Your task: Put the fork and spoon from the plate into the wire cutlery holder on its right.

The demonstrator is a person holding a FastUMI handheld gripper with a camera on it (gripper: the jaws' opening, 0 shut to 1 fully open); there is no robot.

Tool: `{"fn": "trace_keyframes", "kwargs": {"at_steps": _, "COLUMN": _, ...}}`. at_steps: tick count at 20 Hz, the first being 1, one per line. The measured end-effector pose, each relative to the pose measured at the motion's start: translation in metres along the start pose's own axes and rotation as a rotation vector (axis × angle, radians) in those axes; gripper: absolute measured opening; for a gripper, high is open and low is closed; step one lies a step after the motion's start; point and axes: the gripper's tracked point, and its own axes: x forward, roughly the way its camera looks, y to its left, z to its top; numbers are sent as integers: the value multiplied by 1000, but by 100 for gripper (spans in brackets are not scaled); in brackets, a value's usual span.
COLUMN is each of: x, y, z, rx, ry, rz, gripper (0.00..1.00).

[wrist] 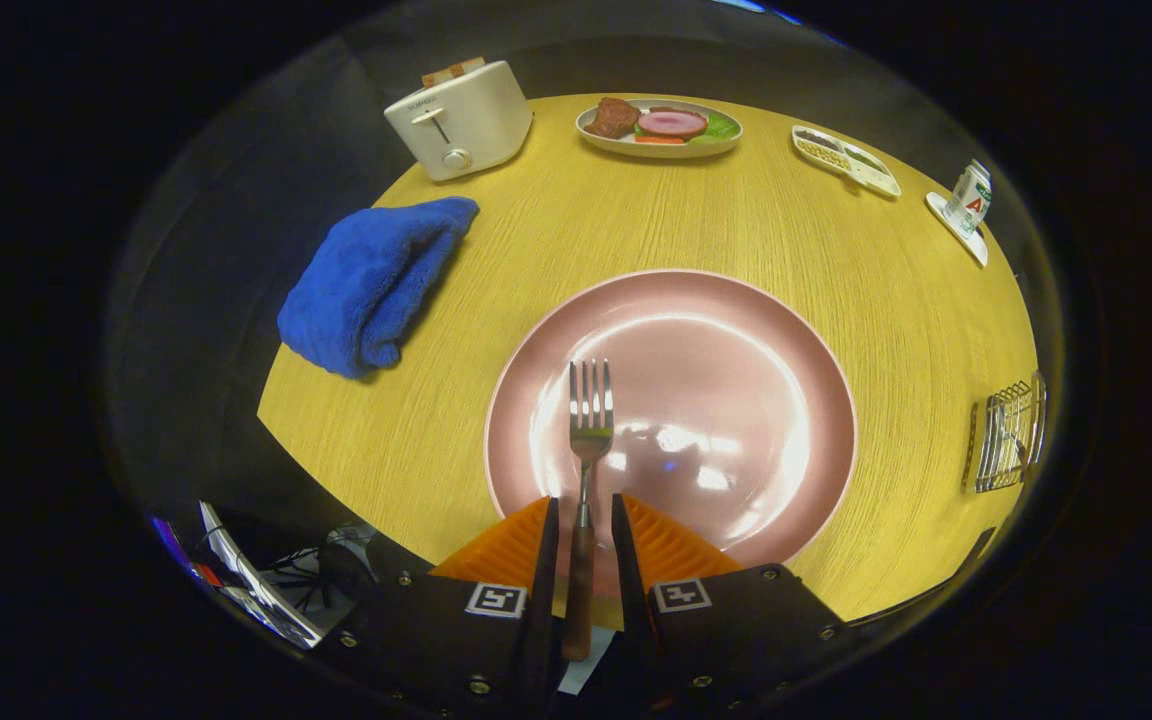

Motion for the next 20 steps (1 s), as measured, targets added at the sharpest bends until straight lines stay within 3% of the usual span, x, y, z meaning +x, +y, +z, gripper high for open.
{"fn": "trace_keyframes", "kwargs": {"at_steps": 7, "x": 11, "y": -5, "z": -9, "rx": -33, "ry": 46, "rz": -21, "gripper": 32}}
{"fn": "trace_keyframes", "kwargs": {"at_steps": 9, "x": 16, "y": -7, "z": -11, "rx": -22, "ry": 62, "rz": -21, "gripper": 17}}
{"fn": "trace_keyframes", "kwargs": {"at_steps": 14, "x": 23, "y": -6, "z": -18, "rx": -30, "ry": 62, "rz": 8, "gripper": 15}}
{"fn": "trace_keyframes", "kwargs": {"at_steps": 15, "x": 3, "y": -7, "z": -13, "rx": -27, "ry": 62, "rz": 16, "gripper": 15}}
{"fn": "trace_keyframes", "kwargs": {"at_steps": 16, "x": 15, "y": -6, "z": -12, "rx": -18, "ry": 64, "rz": 30, "gripper": 6}}
{"fn": "trace_keyframes", "kwargs": {"at_steps": 20, "x": 14, "y": -7, "z": -9, "rx": 11, "ry": 46, "rz": 52, "gripper": 6}}
